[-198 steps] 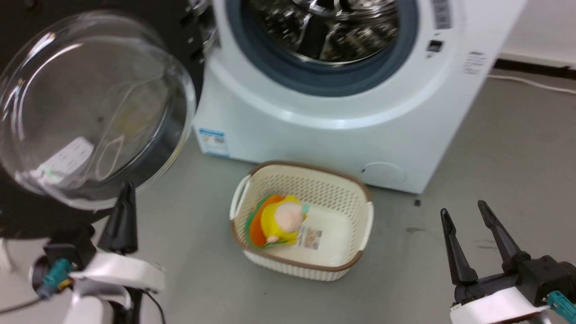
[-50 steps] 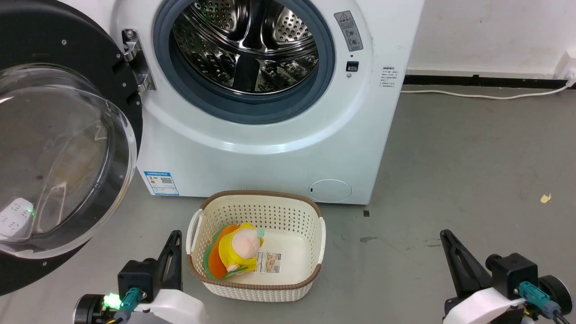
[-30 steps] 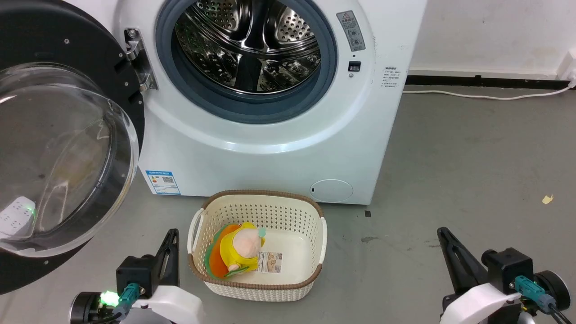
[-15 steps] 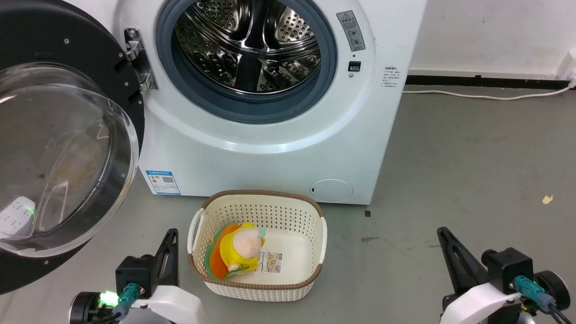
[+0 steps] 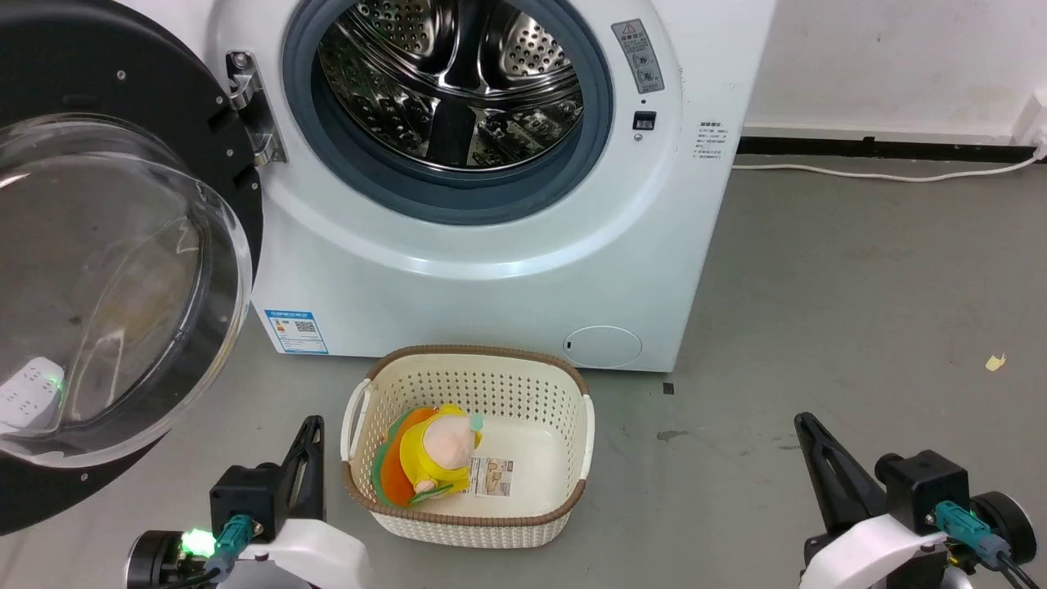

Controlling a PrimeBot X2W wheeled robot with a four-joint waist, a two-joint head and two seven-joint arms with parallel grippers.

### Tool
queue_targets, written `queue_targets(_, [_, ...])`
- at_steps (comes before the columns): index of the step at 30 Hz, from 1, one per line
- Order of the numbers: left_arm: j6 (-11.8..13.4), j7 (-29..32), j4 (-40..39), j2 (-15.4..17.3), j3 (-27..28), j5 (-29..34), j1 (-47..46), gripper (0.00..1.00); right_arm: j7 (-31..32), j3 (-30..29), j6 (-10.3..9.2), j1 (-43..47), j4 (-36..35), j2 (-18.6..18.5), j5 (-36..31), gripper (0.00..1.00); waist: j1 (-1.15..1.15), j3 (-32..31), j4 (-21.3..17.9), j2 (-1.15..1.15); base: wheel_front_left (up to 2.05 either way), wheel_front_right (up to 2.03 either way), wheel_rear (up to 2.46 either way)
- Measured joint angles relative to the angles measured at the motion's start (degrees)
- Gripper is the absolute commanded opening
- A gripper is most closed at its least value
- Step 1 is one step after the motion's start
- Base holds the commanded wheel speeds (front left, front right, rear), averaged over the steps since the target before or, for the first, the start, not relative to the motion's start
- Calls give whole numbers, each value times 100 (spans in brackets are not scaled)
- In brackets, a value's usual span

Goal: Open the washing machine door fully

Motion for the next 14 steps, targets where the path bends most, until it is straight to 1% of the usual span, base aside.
queue_targets(14, [0,0,-1,0,-2,1,0,0,0,-2,0,-2,0,0,0,0,0,0,0,0,0,0,0])
